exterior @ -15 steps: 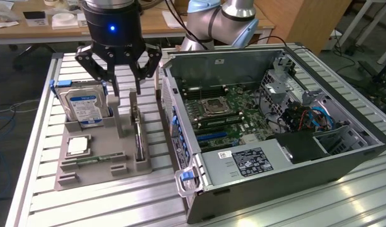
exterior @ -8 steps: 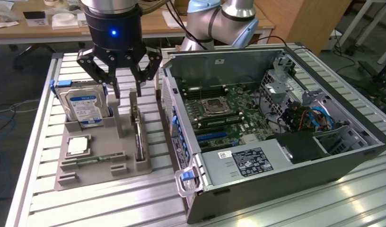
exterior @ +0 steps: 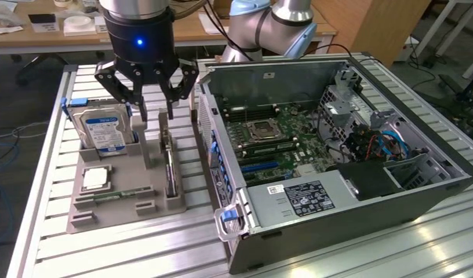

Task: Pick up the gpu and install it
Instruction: 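Pick up the gpu and move the gpu toward the slot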

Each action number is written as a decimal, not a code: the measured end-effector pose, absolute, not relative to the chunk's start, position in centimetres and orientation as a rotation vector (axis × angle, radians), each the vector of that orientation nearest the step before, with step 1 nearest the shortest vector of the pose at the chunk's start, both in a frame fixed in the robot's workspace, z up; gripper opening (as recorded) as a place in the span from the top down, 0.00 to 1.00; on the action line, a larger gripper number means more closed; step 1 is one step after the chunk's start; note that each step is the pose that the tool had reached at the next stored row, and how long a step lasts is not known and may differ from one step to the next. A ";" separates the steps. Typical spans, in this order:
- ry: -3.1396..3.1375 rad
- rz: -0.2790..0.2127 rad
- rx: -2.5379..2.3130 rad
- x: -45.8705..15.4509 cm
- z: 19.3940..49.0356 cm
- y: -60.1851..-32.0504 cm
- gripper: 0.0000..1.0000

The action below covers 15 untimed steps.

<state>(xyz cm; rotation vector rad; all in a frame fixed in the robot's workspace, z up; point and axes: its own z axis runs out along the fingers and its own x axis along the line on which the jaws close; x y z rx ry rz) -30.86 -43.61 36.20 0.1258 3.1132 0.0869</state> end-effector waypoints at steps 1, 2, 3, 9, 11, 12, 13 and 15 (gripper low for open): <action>3.113 0.087 0.126 -30.9 36.0 -43.6 0.53; 3.113 0.087 0.126 -30.9 35.9 -43.6 0.53; 3.113 0.087 0.126 -30.9 35.7 -43.6 0.53; 3.113 0.087 0.126 -30.9 34.9 -43.6 0.53; 3.113 0.087 0.126 -30.8 34.7 -43.6 0.53; 3.113 0.087 0.126 -30.8 34.6 -43.6 0.53; 3.113 0.087 0.126 -30.8 34.5 -43.6 0.53; 3.113 0.087 0.126 -30.8 34.3 -43.6 0.53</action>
